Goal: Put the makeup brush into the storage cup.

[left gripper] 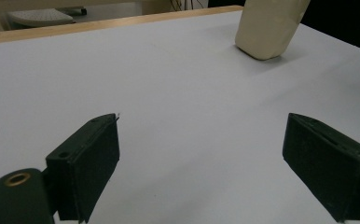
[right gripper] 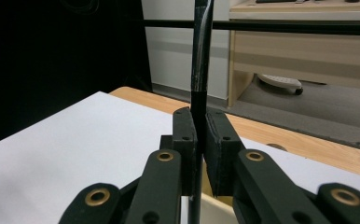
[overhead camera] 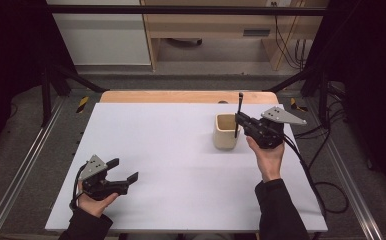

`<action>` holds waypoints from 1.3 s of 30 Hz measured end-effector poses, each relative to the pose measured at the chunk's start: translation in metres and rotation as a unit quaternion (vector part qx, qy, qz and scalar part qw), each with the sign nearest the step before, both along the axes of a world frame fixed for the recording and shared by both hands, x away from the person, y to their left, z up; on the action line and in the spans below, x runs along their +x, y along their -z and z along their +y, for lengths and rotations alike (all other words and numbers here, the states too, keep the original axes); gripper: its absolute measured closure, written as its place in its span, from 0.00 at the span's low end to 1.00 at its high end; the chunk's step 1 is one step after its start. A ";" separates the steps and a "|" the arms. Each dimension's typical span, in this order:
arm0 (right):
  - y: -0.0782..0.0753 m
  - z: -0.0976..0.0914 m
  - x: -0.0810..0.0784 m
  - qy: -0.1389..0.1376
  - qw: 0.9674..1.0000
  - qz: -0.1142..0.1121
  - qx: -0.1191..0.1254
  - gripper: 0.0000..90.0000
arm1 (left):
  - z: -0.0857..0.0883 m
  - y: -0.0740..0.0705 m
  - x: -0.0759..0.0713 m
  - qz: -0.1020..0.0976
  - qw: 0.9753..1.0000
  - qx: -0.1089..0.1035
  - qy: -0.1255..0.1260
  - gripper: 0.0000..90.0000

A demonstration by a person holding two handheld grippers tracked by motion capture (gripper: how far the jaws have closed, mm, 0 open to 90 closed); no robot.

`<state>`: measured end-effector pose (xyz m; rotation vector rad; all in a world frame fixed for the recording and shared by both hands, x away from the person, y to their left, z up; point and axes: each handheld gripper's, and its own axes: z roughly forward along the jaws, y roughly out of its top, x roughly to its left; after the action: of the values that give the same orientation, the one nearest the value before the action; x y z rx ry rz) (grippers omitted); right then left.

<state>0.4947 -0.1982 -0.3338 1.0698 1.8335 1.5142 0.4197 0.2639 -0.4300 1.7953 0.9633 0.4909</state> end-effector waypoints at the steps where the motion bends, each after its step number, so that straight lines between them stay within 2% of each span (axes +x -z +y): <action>1: 0.000 0.000 0.002 0.003 1.000 0.000 0.000 0.93 | 0.001 0.000 0.000 0.000 1.000 0.000 0.000 0.12; 9: -0.003 0.001 0.015 0.012 1.000 0.002 0.003 0.93 | 0.004 -0.001 0.000 -0.008 1.000 0.012 -0.001 0.10; 15: -0.003 0.004 0.024 0.021 1.000 0.004 0.002 0.93 | 0.006 0.001 0.002 -0.004 1.000 0.012 -0.003 0.09; 39: 0.016 0.008 0.061 0.056 0.998 0.020 0.000 0.93 | 0.010 0.003 0.004 -0.006 1.000 0.014 -0.003 0.09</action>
<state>0.5561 -0.1905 -0.3494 1.1899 1.7682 1.4371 0.4235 0.2739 -0.4332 1.8122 0.9586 0.5201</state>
